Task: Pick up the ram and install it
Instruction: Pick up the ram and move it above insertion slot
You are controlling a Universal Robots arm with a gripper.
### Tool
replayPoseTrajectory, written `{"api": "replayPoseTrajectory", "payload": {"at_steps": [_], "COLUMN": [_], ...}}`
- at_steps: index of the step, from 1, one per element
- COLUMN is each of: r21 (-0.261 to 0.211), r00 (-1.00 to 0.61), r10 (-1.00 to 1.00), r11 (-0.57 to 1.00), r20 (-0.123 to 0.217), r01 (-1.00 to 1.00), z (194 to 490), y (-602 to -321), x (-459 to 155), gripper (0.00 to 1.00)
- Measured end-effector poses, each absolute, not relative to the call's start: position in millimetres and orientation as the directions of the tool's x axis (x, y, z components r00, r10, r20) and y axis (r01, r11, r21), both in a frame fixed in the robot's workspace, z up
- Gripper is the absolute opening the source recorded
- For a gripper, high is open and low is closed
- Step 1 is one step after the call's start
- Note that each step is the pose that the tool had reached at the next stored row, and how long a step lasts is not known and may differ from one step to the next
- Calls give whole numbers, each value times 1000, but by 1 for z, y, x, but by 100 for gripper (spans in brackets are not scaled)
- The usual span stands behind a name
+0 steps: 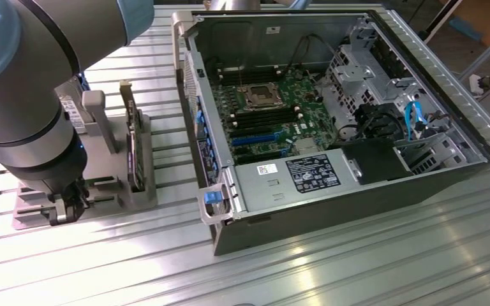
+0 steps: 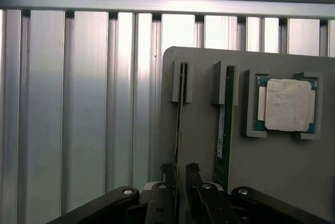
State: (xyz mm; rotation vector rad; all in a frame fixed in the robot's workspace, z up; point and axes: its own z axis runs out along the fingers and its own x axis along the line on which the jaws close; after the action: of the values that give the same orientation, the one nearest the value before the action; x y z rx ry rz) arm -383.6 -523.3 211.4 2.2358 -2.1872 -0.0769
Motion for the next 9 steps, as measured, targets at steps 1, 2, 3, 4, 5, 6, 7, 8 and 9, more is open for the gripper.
{"api": "replayPoseTrajectory", "payload": {"at_steps": [1, 2, 3, 4, 5, 6, 7, 8, 9], "r21": [44, 44, 44, 44, 44, 44, 44, 44, 44], "r00": [21, 21, 21, 21, 21, 21, 21, 21, 21], "r10": [-999, -999, -999, -999, -999, -999, -999, -999, -999], "r11": [-23, -22, -22, -23, -23, -22, -23, -23, -23], "r20": [-26, -26, -26, -26, -26, -26, -26, -26, -26], "r01": [-999, -999, -999, -999, -999, -999, -999, -999, -999], "z": [211, 211, 211, 211, 211, 211, 211, 211, 211], "y": [-523, -523, -523, -523, -523, -523, -523, -523, -523], "x": [-384, -384, -384, -384, -384, -384, -384, -384, -384], "gripper": [24, 24, 24, 24, 24, 24, 24, 24, 24]}}
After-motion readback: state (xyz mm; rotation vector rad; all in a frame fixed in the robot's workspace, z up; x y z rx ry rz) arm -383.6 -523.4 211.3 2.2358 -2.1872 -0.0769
